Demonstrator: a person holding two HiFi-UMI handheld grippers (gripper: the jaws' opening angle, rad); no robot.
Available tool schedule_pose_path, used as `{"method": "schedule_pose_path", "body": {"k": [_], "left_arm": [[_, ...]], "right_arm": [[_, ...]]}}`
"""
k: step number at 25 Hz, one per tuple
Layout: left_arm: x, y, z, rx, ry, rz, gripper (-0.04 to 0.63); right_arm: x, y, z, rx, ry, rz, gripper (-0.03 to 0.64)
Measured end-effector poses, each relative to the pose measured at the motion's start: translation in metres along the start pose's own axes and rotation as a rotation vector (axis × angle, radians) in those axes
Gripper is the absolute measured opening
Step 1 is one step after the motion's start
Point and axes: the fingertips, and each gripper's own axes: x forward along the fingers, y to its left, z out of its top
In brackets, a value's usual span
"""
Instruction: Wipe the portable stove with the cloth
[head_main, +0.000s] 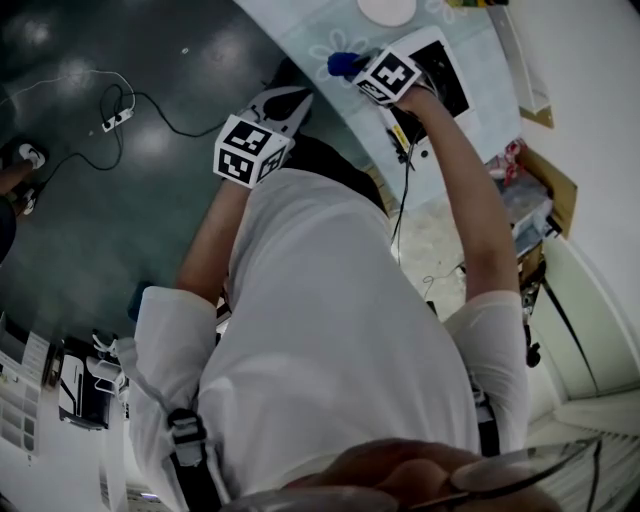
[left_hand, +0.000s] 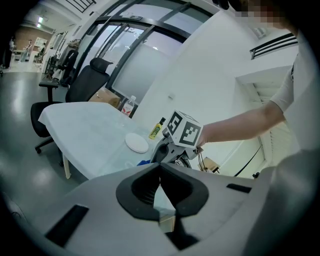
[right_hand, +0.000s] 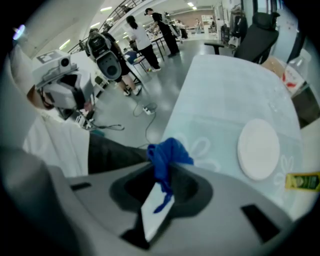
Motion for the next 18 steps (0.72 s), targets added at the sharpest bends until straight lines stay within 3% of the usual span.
{"method": "schedule_pose_path", "body": {"k": [9, 18], "left_arm": [[-0.02, -0.008, 0.002, 0.055, 0.006, 0.011, 0.032], [-0.025, -0.023, 0.022, 0.153, 0.041, 0.01, 0.032]], "right_arm": [[-0.014, 0.033, 0.006, 0.156, -0.179, 0.054, 0.098], [-0.028, 0.063, -0.035, 0.325, -0.319, 0.055, 0.098]]}}
